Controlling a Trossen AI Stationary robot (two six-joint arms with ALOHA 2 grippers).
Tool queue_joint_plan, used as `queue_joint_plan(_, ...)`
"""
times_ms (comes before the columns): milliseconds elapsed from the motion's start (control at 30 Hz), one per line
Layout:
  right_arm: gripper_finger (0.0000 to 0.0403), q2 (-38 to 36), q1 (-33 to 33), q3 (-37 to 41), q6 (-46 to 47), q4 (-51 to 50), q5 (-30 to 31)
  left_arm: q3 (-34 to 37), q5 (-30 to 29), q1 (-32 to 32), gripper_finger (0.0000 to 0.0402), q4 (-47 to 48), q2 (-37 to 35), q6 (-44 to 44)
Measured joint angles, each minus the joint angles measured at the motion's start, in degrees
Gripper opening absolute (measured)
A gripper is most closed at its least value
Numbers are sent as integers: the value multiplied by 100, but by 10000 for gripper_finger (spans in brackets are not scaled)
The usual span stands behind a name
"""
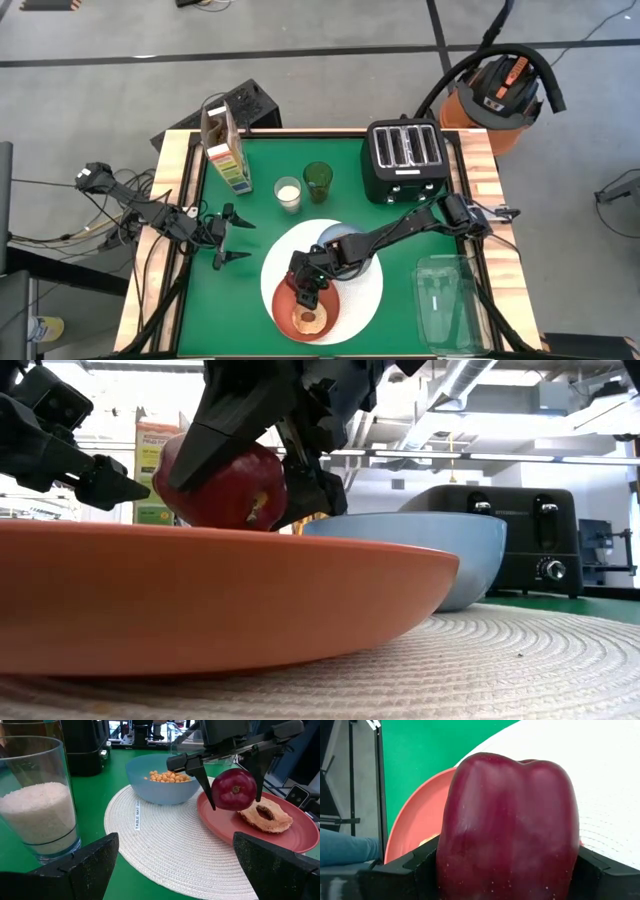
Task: Arrange a breakfast setting
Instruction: Put the red apple from the transparent bin on the orange plate
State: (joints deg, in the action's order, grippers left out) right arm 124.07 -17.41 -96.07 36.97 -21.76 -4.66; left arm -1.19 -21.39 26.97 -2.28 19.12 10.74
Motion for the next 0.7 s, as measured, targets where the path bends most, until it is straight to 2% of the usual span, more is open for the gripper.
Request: queue_joint_plan(700, 318, -2, 1, 0, -550, -4, 19, 0, 0, 0, 378, 2, -1, 0)
